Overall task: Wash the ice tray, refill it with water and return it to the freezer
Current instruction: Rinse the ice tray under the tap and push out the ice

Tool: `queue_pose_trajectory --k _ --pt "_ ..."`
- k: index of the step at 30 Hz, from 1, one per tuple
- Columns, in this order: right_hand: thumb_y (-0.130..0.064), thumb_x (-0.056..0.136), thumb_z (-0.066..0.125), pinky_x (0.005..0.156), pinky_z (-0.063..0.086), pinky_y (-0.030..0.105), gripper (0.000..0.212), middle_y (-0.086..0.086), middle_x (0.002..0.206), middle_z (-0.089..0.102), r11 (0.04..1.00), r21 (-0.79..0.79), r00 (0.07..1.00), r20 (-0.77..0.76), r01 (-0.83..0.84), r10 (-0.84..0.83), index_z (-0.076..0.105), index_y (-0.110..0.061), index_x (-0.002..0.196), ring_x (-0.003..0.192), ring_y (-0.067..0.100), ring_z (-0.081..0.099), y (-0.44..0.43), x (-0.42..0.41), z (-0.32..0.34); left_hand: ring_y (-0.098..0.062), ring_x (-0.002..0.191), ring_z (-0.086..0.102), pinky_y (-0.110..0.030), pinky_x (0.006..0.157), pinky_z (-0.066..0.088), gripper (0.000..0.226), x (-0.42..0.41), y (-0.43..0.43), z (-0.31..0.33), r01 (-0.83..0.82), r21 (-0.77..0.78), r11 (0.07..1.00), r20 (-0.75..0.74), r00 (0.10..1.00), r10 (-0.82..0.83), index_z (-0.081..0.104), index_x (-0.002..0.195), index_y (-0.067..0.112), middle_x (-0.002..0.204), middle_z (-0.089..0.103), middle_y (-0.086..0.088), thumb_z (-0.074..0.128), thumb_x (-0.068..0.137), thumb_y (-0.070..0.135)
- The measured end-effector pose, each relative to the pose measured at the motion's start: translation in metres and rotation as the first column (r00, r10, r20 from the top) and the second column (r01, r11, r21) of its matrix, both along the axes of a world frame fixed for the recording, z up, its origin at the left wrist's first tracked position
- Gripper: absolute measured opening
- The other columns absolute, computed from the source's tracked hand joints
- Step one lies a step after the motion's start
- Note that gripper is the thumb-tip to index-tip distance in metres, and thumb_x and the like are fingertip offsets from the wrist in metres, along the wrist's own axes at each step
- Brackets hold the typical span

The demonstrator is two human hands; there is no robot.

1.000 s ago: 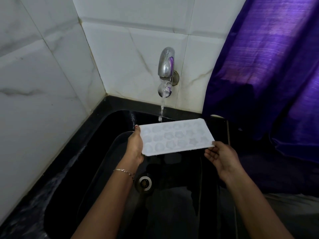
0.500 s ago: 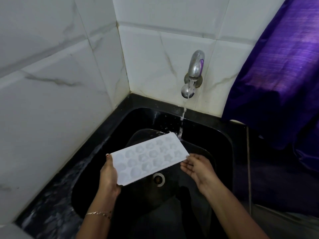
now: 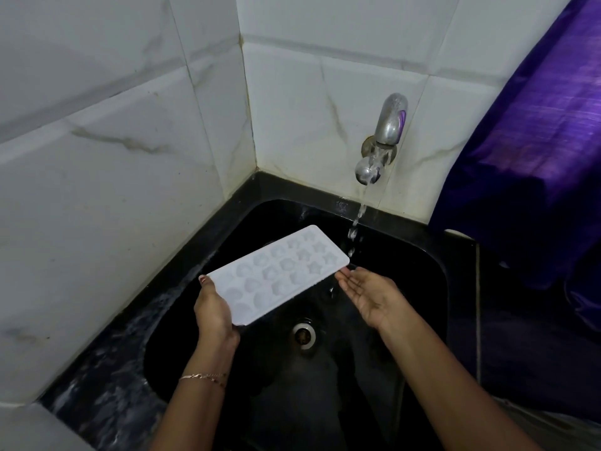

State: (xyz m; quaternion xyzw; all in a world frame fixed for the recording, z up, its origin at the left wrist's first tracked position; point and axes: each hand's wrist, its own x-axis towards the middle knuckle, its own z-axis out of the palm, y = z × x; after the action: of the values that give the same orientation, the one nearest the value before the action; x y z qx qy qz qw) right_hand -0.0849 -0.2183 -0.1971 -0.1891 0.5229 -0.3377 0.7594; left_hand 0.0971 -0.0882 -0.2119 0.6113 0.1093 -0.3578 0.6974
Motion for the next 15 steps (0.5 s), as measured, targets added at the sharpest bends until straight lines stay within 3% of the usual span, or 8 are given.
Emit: queue_pose_trajectory --k 5,9,15 --pt "0.007 0.096 0.044 0.061 0.057 0.02 0.015 0.015 0.087 0.066 0.998 -0.019 0.999 0.005 0.053 -0.053 0.052 -0.004 0.091 0.079 0.019 0.066 -0.015 -0.005 0.007 -0.027 0.086 0.068 -0.036 0.066 0.055 0.046 -0.009 -0.023 0.003 0.009 -0.03 1.0 -0.008 1.0 -0.009 0.06 0.114 0.016 0.099 0.07 -0.005 0.036 0.1 0.052" --pt "0.006 0.096 0.045 0.072 0.055 0.023 0.014 0.014 0.088 0.067 0.997 -0.035 0.998 -0.002 0.065 -0.065 0.054 -0.003 0.089 0.081 0.019 0.067 -0.022 -0.009 0.01 -0.026 0.084 0.068 -0.035 0.063 0.055 0.044 -0.013 -0.031 0.005 0.01 -0.031 0.999 -0.006 1.0 -0.011 0.059 0.114 0.016 0.097 0.07 -0.004 0.035 0.1 0.051" --pt "0.004 0.095 0.047 0.074 0.055 0.023 0.014 0.014 0.09 0.068 0.998 -0.038 0.998 0.001 0.055 -0.055 0.057 0.0 0.086 0.084 0.019 0.067 -0.024 -0.013 0.012 -0.026 0.082 0.069 -0.033 0.06 0.054 0.047 -0.014 -0.034 0.003 0.029 -0.02 0.999 -0.009 1.0 -0.03 0.06 0.115 0.016 0.097 0.07 -0.004 0.034 0.1 0.052"
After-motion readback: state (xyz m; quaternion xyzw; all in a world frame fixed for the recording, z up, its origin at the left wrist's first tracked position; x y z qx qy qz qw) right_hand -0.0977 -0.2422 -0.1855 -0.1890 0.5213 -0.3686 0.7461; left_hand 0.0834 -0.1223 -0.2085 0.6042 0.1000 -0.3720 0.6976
